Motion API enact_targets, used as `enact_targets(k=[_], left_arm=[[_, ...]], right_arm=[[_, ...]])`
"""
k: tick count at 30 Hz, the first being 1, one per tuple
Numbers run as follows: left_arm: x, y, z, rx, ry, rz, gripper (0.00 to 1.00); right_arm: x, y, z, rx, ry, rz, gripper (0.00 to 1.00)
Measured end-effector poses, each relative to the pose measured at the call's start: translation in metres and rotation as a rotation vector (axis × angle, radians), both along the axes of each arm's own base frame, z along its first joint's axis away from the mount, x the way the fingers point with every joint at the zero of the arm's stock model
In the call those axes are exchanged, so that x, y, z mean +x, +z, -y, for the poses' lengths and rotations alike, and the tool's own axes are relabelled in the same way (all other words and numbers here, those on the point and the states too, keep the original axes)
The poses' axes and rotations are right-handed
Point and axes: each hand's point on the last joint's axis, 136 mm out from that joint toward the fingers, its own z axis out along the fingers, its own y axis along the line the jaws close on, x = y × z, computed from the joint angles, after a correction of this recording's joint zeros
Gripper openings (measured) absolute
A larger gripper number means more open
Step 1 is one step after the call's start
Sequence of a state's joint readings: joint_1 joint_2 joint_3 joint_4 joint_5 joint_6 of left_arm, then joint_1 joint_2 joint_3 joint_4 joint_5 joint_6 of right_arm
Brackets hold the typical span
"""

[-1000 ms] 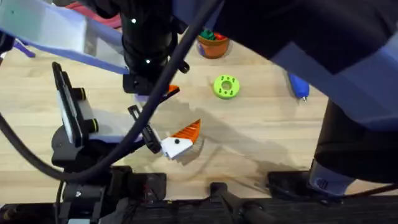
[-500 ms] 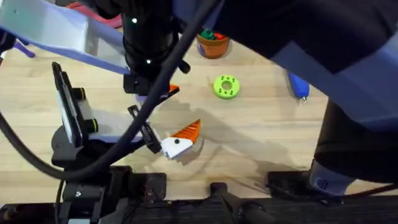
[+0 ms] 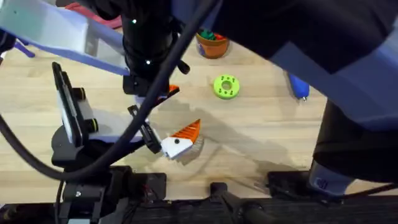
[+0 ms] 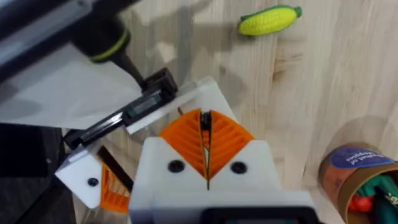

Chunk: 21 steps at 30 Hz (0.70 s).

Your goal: Pick up the gripper from the table and insert it into the empty holder that is missing its gripper. Then pick up a screw, insert it into the mounting hole, and use the screwdriver to tighten it. Finally, clean up the table by picking up the vegetable and placing it into the bucket.

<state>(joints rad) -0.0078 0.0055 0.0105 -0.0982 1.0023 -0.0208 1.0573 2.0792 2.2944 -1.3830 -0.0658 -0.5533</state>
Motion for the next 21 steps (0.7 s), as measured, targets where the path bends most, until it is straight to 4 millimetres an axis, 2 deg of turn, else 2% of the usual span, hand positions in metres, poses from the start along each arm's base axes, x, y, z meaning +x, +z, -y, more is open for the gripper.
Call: enact_targets(k=[21], left_arm=[[0.0000, 0.0001, 0.0000, 0.003, -0.001, 0.005, 0.985]], right_arm=[[-0.0025, 0.0006, 0.0047, -0.016, -0.003, -0.009, 0.006]])
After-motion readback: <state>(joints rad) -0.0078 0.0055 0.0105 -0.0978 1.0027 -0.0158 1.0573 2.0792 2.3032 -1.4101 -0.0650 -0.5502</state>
